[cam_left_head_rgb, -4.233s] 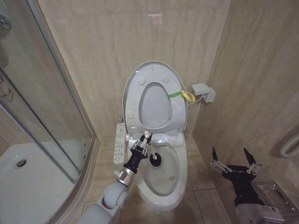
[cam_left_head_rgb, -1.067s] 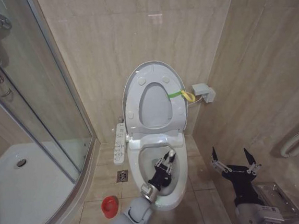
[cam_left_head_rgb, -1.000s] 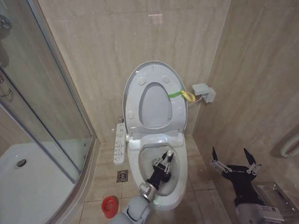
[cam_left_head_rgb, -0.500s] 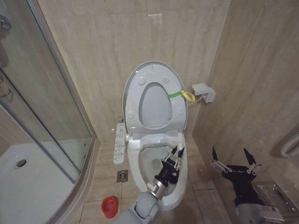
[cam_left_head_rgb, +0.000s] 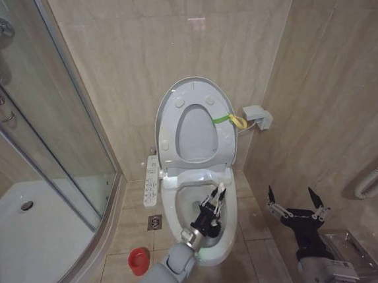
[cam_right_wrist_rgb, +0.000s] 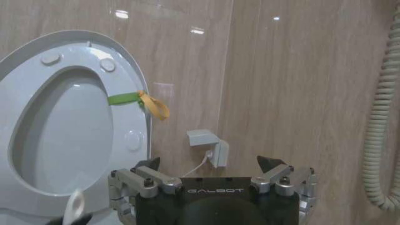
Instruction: Open the toilet lid, clean the toilet bowl with a toilet brush, close the toilet lid, and flush.
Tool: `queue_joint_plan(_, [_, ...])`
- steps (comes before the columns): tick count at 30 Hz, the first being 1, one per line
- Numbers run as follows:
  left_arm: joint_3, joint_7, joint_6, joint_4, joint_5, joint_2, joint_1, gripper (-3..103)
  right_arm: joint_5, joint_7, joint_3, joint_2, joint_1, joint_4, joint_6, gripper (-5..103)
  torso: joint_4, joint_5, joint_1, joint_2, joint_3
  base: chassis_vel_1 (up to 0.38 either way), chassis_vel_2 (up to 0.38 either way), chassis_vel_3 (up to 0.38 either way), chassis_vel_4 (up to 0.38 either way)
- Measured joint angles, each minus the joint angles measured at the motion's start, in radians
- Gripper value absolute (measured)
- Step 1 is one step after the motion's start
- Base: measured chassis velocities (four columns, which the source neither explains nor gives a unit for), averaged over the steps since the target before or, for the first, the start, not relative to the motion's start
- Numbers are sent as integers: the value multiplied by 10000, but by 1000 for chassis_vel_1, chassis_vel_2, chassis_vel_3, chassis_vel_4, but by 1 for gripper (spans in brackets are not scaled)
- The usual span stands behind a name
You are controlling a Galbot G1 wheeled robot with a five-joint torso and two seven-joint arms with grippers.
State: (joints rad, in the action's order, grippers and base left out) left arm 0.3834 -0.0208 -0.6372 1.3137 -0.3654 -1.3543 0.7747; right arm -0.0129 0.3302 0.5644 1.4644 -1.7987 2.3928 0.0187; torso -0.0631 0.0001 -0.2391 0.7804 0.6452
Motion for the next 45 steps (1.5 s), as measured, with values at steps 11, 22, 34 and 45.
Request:
queue_joint_plan(11, [166,-314,-310,-350,33,-60,227,22,0,0,0,0,0,0,0,100,2,0,1,0,0,0,0,0,0])
queue_joint_plan(22, [-118,-327,-371,-834,-319,-238,-494,22,0,0,0,0,0,0,0,100,1,-1,0,0,0,0,0,0,0])
queue_joint_plan(34, [161,-595,-581,-607,-296,-302,-180,21,0,0,0,0,0,0,0,100,2,-1,0,0,0,0,0,0,0])
queue_joint_plan(45, [-303,-766,-856,-1752,-422,-405,-777,21,0,1,0,0,0,0,0,100,3,0,0,0,1,0,0,0,0])
